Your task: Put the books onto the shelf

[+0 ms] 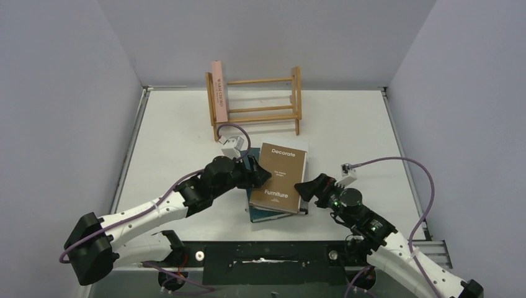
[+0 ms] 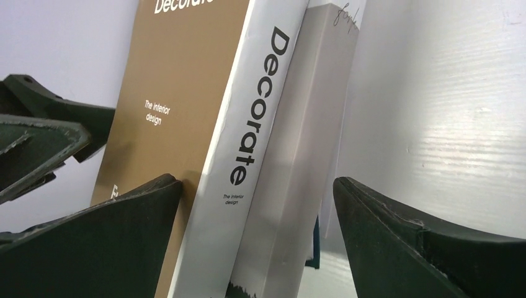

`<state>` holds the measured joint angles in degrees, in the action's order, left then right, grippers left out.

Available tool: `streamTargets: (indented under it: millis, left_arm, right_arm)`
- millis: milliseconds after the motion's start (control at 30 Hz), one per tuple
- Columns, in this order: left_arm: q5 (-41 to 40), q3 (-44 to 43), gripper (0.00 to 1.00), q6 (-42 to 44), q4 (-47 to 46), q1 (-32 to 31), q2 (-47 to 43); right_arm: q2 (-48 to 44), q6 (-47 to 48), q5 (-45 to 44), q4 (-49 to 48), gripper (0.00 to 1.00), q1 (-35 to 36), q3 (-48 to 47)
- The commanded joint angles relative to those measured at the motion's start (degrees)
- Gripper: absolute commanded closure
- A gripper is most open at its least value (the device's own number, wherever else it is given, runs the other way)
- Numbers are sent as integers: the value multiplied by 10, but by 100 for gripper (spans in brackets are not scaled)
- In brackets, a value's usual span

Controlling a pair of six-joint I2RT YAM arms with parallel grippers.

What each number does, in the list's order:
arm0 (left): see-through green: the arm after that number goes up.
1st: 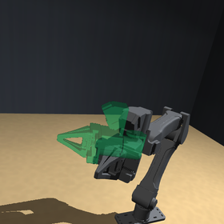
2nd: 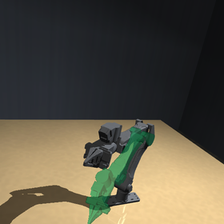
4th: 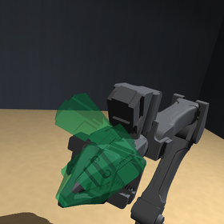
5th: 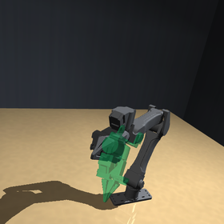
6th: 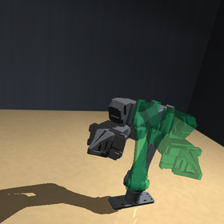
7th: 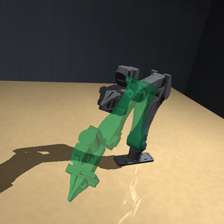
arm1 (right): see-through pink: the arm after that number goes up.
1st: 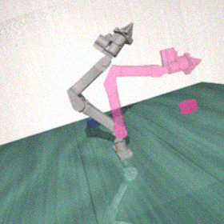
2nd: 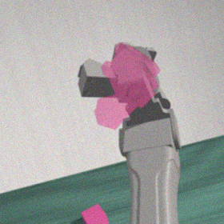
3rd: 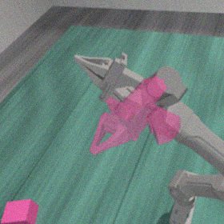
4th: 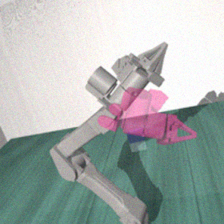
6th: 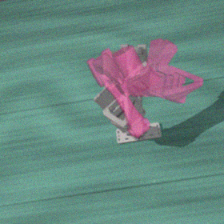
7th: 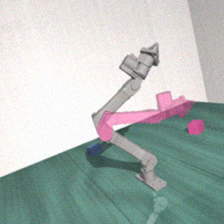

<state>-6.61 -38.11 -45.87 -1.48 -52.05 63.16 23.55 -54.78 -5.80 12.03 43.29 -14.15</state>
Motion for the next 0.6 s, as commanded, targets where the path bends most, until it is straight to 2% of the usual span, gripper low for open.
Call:
streamTargets:
  millis: [0, 233, 567]
  left_arm:
    - [-4, -1, 30, 0, -21, -2, -24]
    - [-1, 2, 30, -1, -26, -3, -21]
    - [-10, 18, 30, -4, -16, -2, -39]
  right_arm:
    - [12, 1, 100, -136, 2, -52, 42]
    - [80, 14, 160, -241, 2, -55, 45]
    - [179, 24, 206, -337, 2, -55, 23]
